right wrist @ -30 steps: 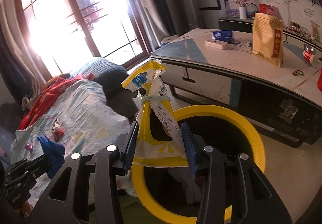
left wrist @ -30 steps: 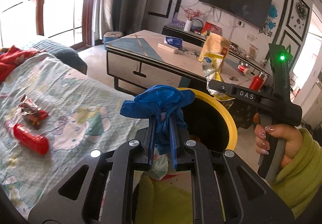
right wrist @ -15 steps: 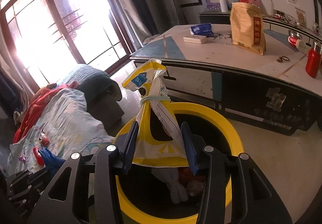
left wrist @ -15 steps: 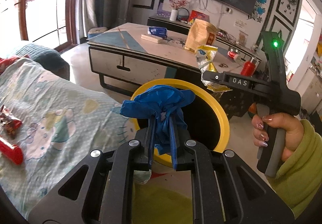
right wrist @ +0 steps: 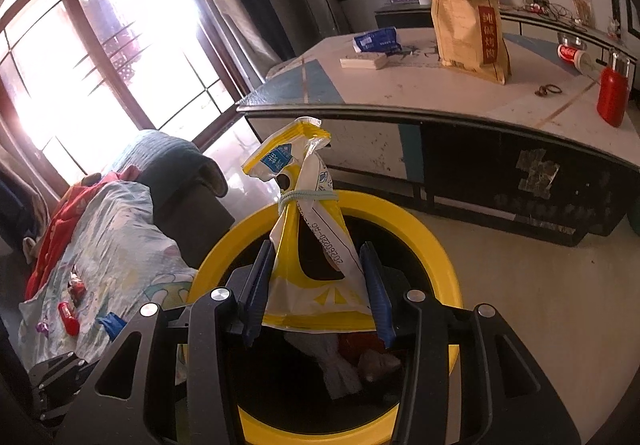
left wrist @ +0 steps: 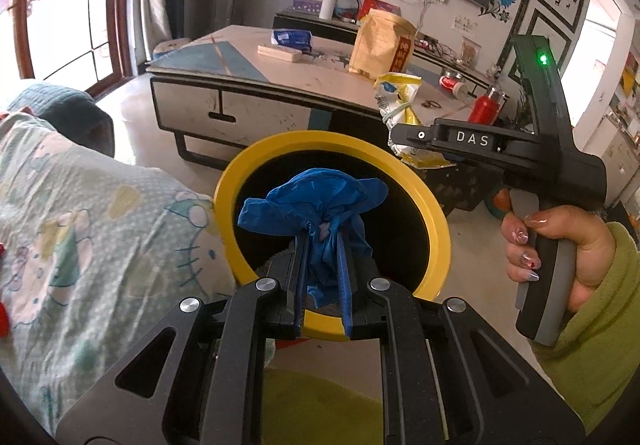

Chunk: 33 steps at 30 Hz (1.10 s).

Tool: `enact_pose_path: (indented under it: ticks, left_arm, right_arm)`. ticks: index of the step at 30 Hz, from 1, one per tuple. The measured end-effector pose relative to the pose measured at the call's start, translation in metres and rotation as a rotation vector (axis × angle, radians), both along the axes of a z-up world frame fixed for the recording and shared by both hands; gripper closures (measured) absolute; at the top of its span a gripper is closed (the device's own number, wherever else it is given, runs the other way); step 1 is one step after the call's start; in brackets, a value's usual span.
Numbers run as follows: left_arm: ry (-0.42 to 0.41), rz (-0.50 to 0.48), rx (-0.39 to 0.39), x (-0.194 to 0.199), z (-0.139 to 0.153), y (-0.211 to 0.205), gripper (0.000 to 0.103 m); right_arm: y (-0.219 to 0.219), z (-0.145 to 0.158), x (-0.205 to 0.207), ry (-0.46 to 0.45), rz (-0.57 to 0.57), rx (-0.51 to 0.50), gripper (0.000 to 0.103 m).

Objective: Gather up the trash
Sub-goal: 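Open both grippers to drop the blue bag and yellow-white bag into the bin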

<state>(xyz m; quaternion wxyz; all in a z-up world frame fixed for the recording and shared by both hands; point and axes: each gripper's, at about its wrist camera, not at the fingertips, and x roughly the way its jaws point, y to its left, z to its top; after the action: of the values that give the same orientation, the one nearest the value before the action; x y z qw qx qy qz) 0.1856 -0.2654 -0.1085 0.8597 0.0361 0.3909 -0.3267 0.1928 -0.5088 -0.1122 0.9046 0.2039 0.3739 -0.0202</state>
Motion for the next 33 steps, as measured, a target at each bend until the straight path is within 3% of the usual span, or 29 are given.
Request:
enact_pose_path:
  ticks: [28, 29, 31, 33]
  left_arm:
    - [0.075, -0.085, 0.059, 0.017, -0.030, -0.044, 0.091]
    - [0.074, -0.087, 0.059, 0.017, -0.030, -0.045, 0.090]
    - [0.065, -0.084, 0.061, 0.016, -0.029, -0.046, 0.073]
    - [0.063, -0.082, 0.054, 0.015, -0.028, -0.045, 0.063]
  right_arm:
    - [-0.006, -0.021, 0.007, 0.061, -0.010, 0.043, 0.057]
    - [-0.007, -0.022, 0.007, 0.062, -0.014, 0.045, 0.056]
    - [-0.009, -0.021, 0.006, 0.057, -0.020, 0.049, 0.054]
    - [-0.010, -0.021, 0.006, 0.054, -0.025, 0.047, 0.050]
